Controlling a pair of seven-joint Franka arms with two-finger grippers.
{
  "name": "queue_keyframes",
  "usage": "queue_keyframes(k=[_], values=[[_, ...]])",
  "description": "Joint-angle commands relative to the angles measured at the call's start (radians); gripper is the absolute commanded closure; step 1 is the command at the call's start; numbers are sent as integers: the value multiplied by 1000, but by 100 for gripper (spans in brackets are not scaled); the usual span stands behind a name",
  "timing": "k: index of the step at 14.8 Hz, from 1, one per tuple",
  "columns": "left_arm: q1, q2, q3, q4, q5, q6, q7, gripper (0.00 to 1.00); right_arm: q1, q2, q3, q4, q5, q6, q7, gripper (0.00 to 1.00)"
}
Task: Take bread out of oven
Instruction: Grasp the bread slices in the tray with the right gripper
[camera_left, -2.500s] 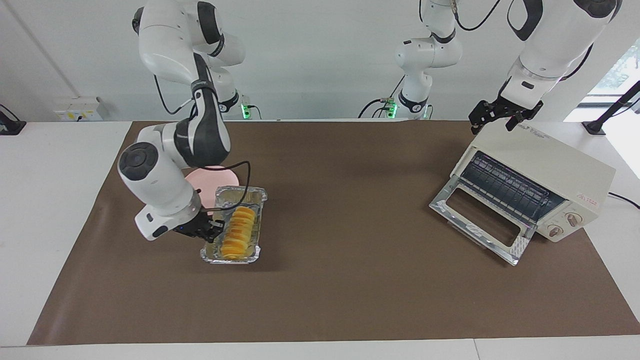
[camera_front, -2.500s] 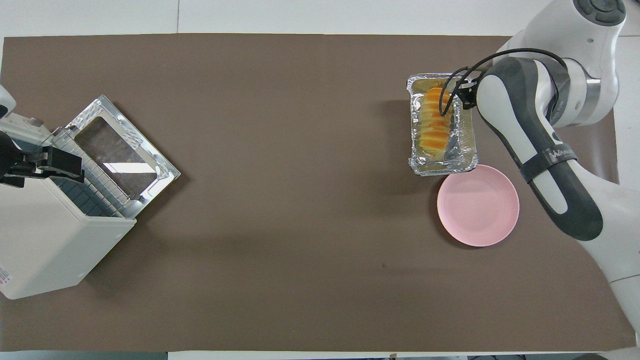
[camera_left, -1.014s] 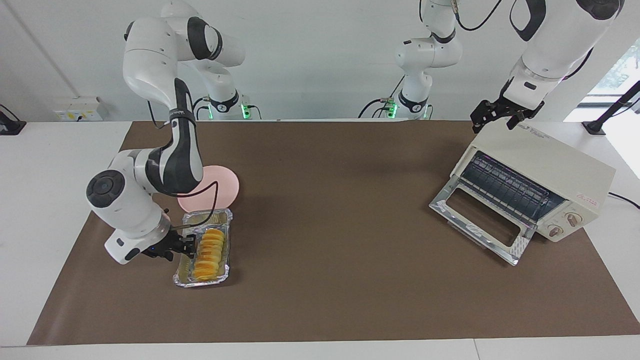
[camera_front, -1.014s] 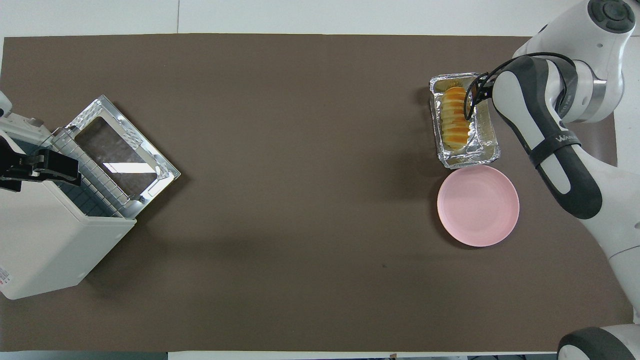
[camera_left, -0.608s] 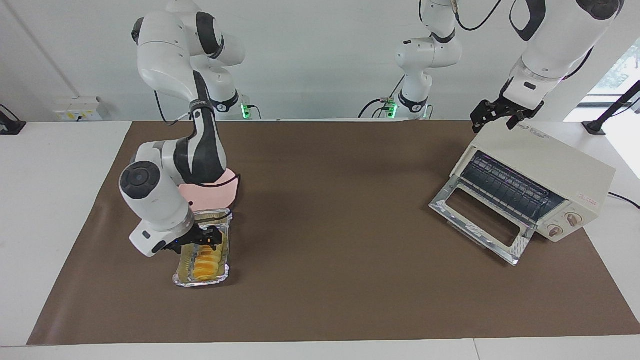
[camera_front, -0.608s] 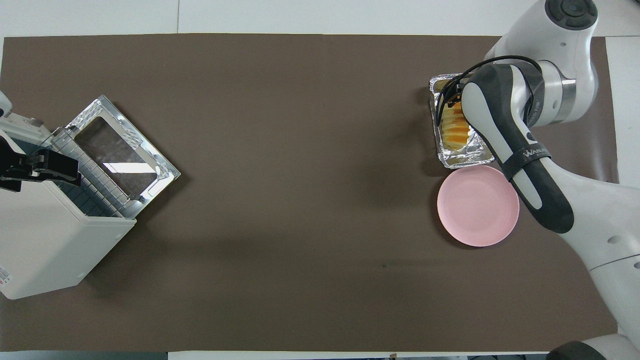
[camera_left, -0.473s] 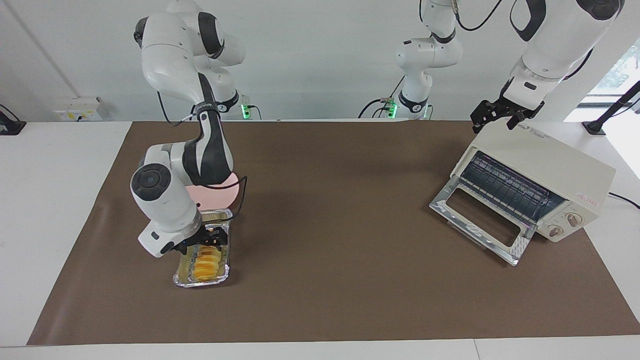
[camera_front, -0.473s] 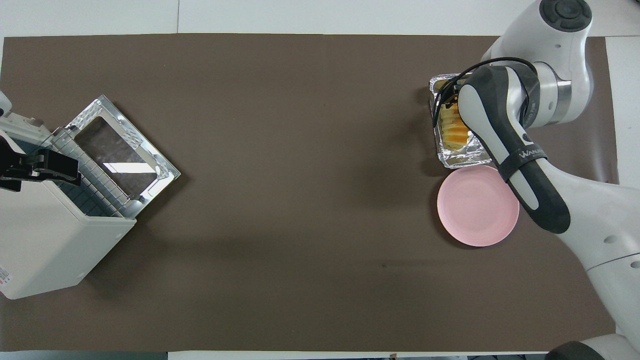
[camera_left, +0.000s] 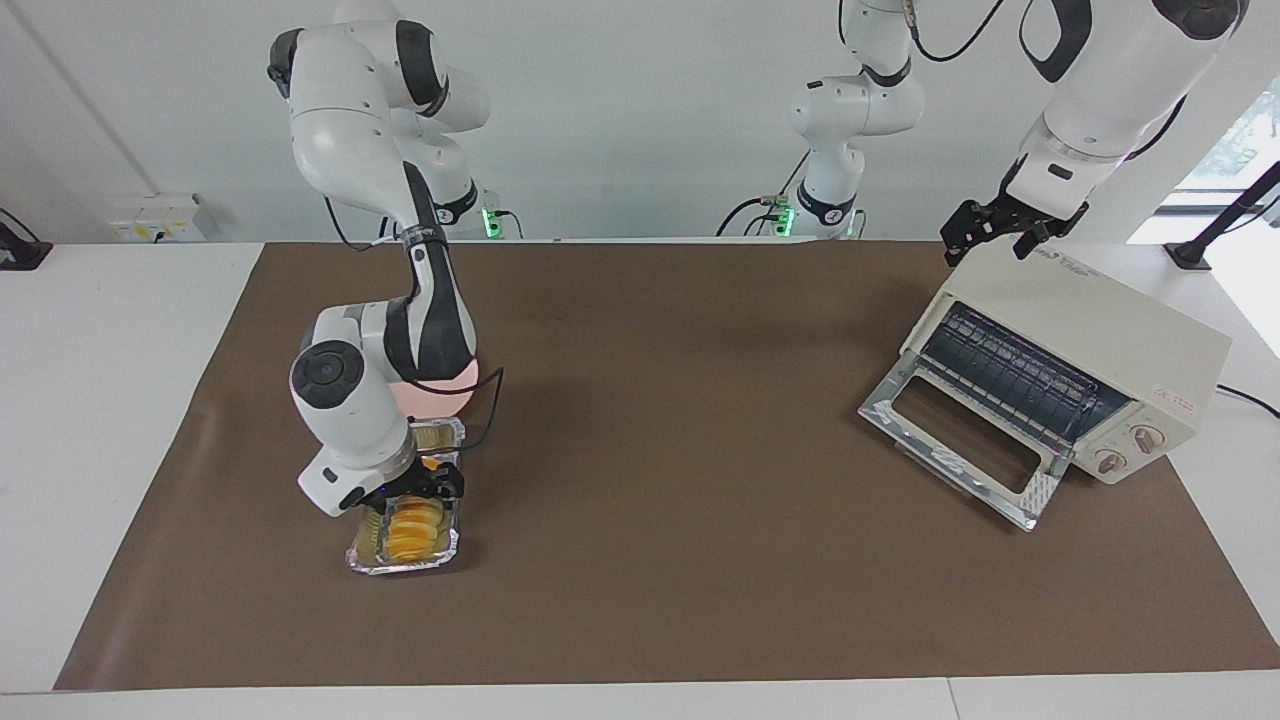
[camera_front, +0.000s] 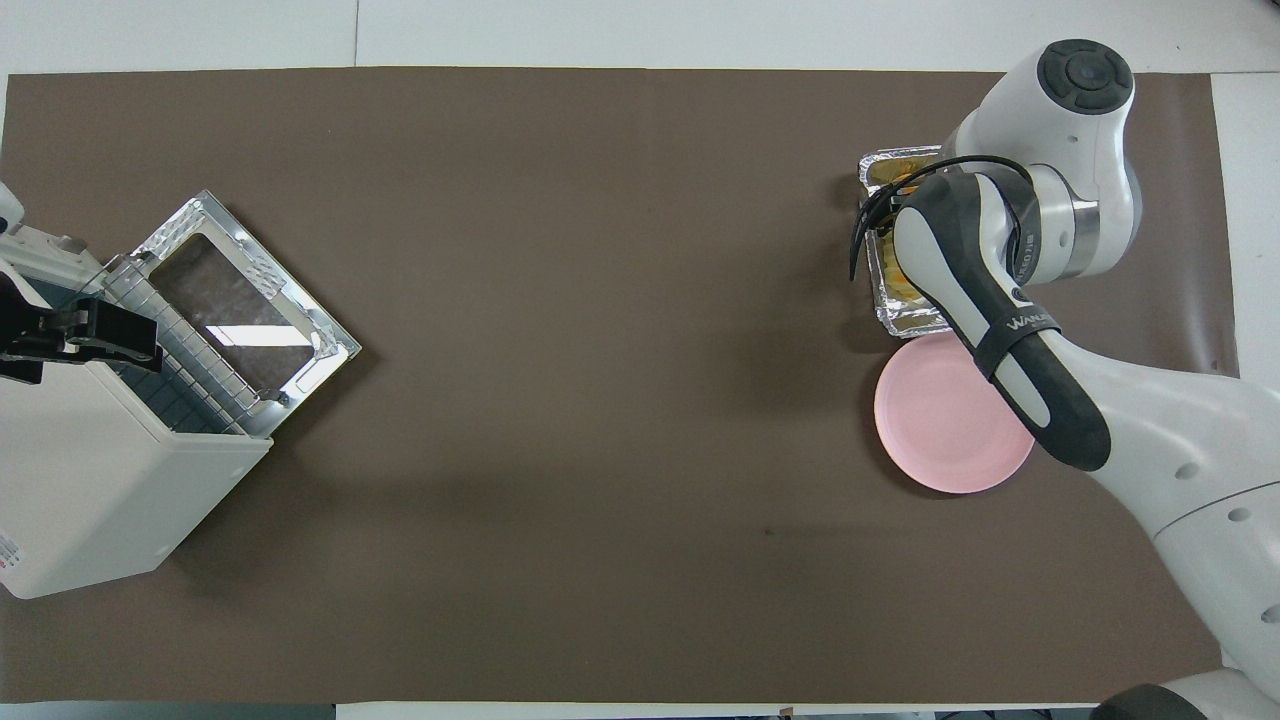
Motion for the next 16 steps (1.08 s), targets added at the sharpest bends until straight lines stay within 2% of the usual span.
queue_keyframes(k=[1,2,3,6,10,14,16], values=[[1,-8,3,-3,-7,-16,-4,0,-4,-53,4,-83,-18,43,25,47],[1,-8,3,-3,-7,-16,-4,0,-6,-53,5,-82,-18,38,25,85],[1,-8,3,-3,-7,-16,-4,0,-9,-53,5,-77,-18,34,24,100],[1,-8,3,-3,-7,-16,-4,0,-17,-53,5,-51,-18,2,16,100],[1,-8,3,-3,-7,-16,-4,0,-13,-73,7,35,-18,-147,13,100],[1,-8,3,-3,-7,-16,-4,0,-6,-252,10,-32,2,-311,16,100],[1,-8,3,-3,-7,-16,-4,0,-9,-384,11,-164,32,-347,16,100]])
